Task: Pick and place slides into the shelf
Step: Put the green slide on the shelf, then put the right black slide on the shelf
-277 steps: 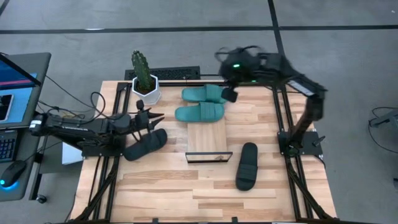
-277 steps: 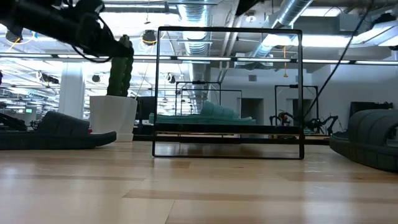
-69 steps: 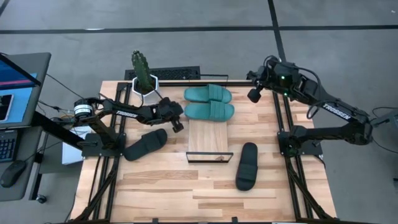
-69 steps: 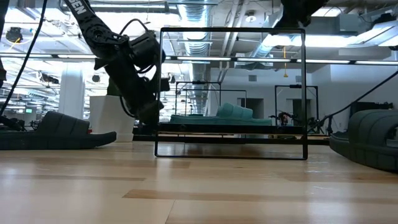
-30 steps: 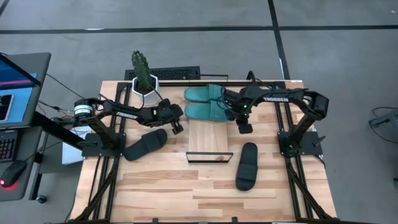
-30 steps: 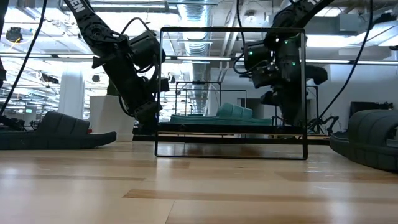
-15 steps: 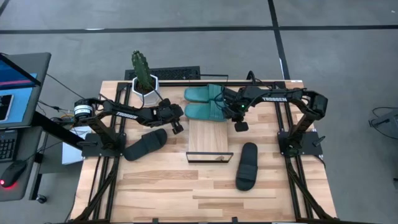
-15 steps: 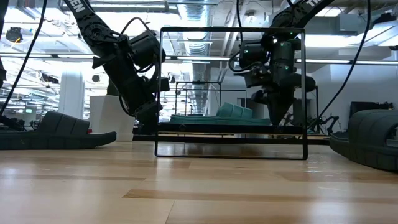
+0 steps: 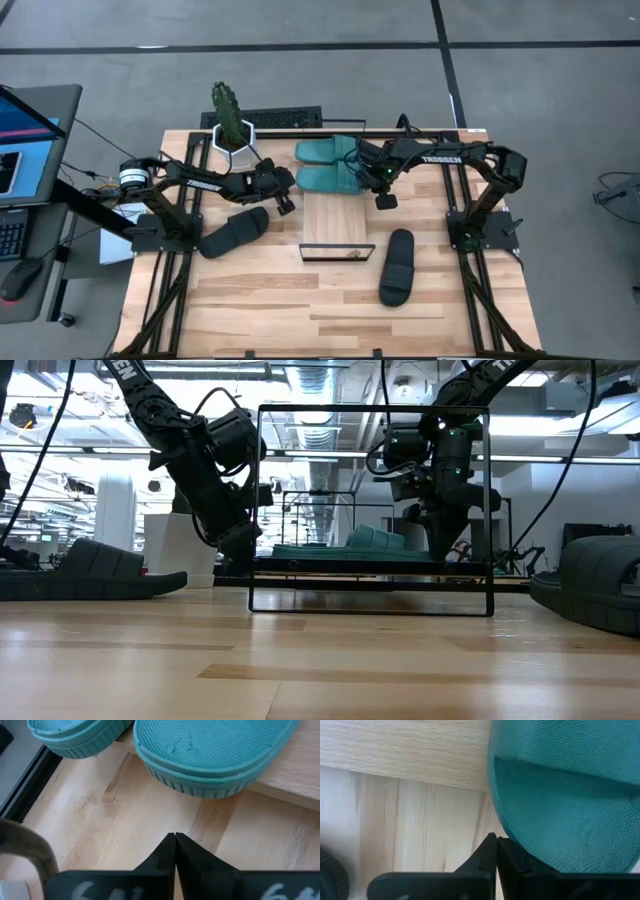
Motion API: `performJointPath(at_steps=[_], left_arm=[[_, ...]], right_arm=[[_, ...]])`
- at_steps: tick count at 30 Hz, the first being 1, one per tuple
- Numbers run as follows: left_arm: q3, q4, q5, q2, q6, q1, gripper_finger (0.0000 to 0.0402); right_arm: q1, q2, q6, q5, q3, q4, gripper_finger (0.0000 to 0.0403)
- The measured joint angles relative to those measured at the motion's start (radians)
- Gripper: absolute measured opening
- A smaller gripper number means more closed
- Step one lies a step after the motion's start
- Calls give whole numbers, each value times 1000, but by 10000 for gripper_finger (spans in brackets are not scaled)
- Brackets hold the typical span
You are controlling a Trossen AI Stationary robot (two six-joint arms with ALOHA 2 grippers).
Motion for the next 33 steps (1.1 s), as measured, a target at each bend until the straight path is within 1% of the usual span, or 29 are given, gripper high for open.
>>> performJointPath(at_steps=[7, 10, 12, 16, 22, 25, 28, 31, 33], left_arm=[[0, 0, -1, 0, 1, 0, 0], [0, 0, -8, 0, 19, 0, 0], [0, 1, -11, 0, 24, 0, 0], [-1, 13, -42, -9, 25, -4, 0], [-2, 50, -108, -68, 40, -54, 0], [-2, 52, -149, -114, 49, -103, 0], [-17, 64, -224, -171, 51, -165, 0], [-56, 82, -310, -246, 52, -228, 0], [-73, 93, -335, -303, 52, -266, 0]], right_arm=[[2, -6, 0, 8, 0, -35, 0], [2, -33, 0, 12, 0, -54, 0], [2, -61, 2, 33, 0, -66, 0], [2, -151, 31, 85, 0, -54, 0], [1, -321, 104, 94, 0, 44, 0], [4, -405, 148, 94, 0, 111, 0], [9, -478, 191, 94, -2, 178, 0], [9, -554, 239, 93, -37, 272, 0], [9, -594, 283, 98, -72, 318, 0]])
